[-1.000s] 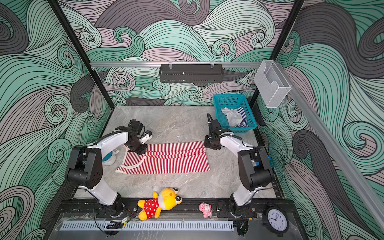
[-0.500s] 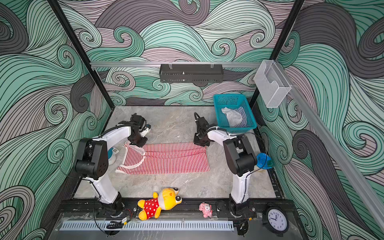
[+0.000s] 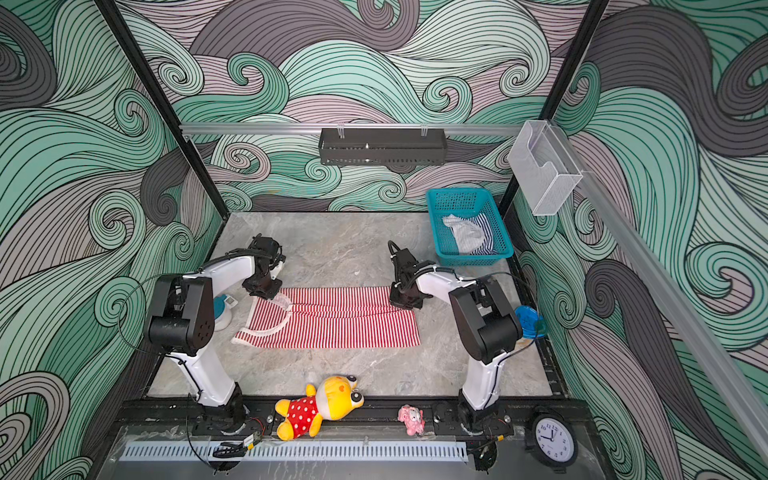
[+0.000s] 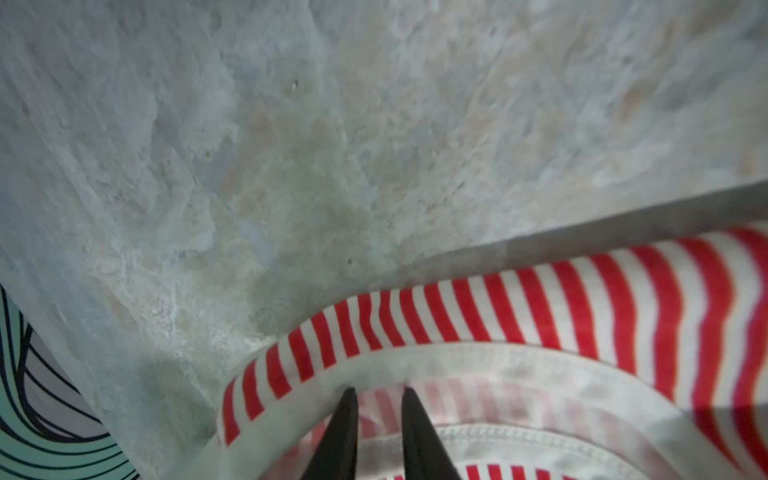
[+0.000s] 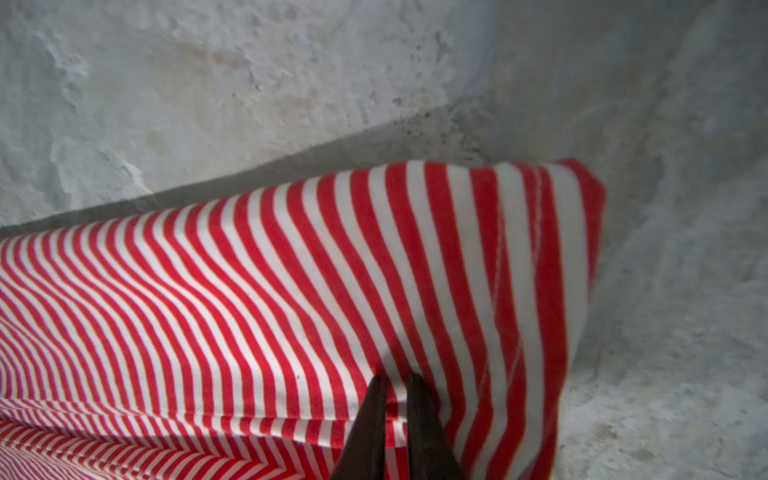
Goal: Fold and stack the tank tops
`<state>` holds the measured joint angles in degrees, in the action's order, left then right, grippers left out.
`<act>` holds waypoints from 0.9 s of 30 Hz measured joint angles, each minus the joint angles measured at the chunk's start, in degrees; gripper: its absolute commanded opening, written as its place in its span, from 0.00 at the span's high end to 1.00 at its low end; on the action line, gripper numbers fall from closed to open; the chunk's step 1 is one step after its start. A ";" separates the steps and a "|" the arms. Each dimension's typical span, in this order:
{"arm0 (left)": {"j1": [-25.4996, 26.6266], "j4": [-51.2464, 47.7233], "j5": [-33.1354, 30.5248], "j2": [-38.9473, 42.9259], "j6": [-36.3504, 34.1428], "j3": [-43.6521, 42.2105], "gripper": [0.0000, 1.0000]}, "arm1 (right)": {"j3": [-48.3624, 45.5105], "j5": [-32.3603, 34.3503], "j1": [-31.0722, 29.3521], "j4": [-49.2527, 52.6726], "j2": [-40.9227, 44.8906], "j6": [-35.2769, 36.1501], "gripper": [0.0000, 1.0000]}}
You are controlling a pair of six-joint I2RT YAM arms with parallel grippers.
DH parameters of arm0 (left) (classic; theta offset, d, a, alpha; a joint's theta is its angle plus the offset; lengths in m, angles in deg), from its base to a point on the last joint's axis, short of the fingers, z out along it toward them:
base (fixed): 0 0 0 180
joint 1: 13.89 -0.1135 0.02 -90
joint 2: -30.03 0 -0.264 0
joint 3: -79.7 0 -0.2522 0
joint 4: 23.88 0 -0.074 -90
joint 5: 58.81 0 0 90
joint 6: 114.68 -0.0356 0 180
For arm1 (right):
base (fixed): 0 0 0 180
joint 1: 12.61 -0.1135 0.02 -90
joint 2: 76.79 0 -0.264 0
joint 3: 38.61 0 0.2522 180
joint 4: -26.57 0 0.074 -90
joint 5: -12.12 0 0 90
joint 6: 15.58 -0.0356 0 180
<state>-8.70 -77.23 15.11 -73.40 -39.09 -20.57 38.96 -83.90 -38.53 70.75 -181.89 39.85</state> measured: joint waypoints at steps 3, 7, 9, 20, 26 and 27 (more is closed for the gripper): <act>-0.98 0.28 -0.87 0.59 -0.02 -1.66 0.77 | -0.09 -0.02 0.00 -0.09 0.00 -0.24 0.86; -2.97 1.18 -1.62 0.59 -0.04 -1.99 0.78 | -0.55 -0.02 0.00 -0.48 0.22 -0.42 0.86; -3.69 1.77 -1.79 0.42 -0.04 -1.97 0.79 | -1.05 0.00 0.00 -1.01 0.50 -0.48 0.86; -4.72 0.42 -2.78 -5.90 0.15 4.17 0.88 | -5.20 0.00 0.15 -4.96 2.97 -2.38 0.87; -4.68 -2.84 -1.46 -12.74 0.07 14.53 0.88 | -6.45 -0.17 0.26 -5.97 3.89 -3.61 0.86; -4.57 -3.80 -1.16 -14.82 0.00 17.77 0.89 | -6.67 -0.31 0.26 -6.01 4.13 -3.74 0.86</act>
<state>-13.27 -81.03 13.95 -88.22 -39.09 -2.80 32.30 -84.20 -38.26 64.74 -177.76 36.11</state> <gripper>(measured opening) 0.116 0.136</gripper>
